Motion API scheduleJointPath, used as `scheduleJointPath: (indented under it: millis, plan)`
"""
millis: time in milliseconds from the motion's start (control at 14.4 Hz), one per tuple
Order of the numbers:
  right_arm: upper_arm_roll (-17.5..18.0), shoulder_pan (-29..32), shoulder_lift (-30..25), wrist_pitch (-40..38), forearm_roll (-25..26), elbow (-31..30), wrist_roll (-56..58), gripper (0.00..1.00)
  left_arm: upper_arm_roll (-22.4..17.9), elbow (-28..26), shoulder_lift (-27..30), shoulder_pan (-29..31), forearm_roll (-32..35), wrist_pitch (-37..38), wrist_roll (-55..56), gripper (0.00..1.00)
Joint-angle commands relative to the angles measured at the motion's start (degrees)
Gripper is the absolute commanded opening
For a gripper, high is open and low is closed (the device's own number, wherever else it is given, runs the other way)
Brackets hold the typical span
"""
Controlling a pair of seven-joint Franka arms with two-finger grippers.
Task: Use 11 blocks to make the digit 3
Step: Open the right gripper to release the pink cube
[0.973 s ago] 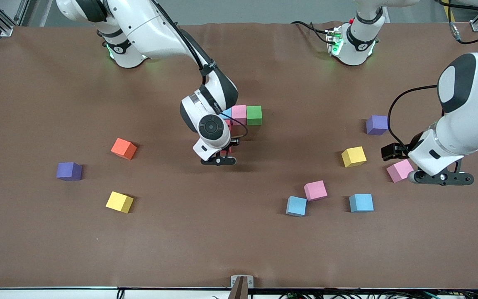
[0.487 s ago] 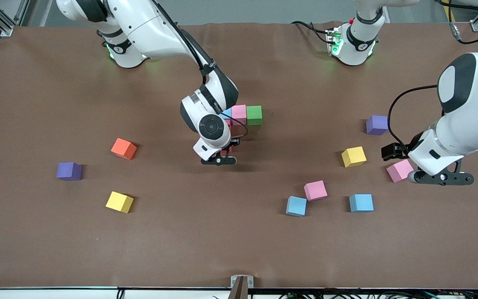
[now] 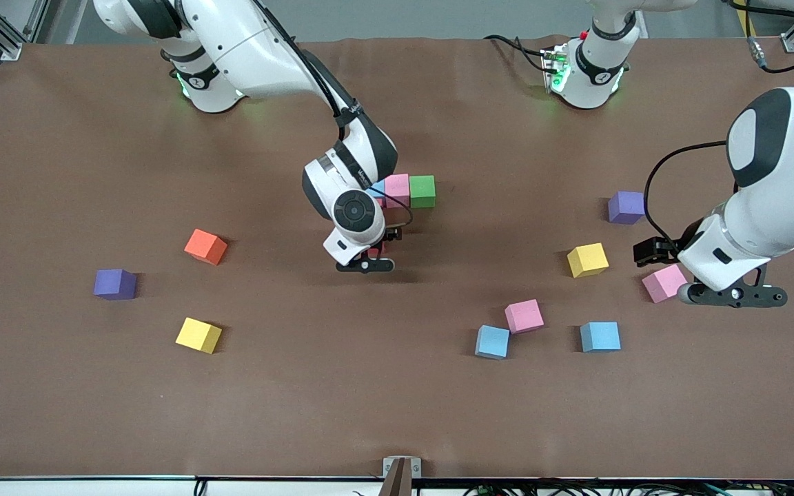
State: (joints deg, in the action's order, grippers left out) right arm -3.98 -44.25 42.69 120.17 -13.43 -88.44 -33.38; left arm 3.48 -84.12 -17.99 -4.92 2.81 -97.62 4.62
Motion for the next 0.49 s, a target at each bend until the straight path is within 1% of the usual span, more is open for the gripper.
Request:
scheduleJointPath:
  millis: [0,278,417]
  plan:
    - [-0.5,-0.5,-1.3,-1.1,-1.1,-0.2,0.3,1.00,0.1,-0.7,1.3,0.3,0.1,-0.2,-0.8,1.00]
    - [-0.9,1.0,-4.4,-6.2,-0.5,2.1,0.3,1.00,0.1,-0.8,1.3,0.3,0.1,-0.2,-0.8,1.00]
    - [-1.2,2.8,-7.4,-10.0,-0.5,3.9,0.3,1.00,0.0,-0.7,1.3,0.3,0.1,-0.2,-0.8,1.00]
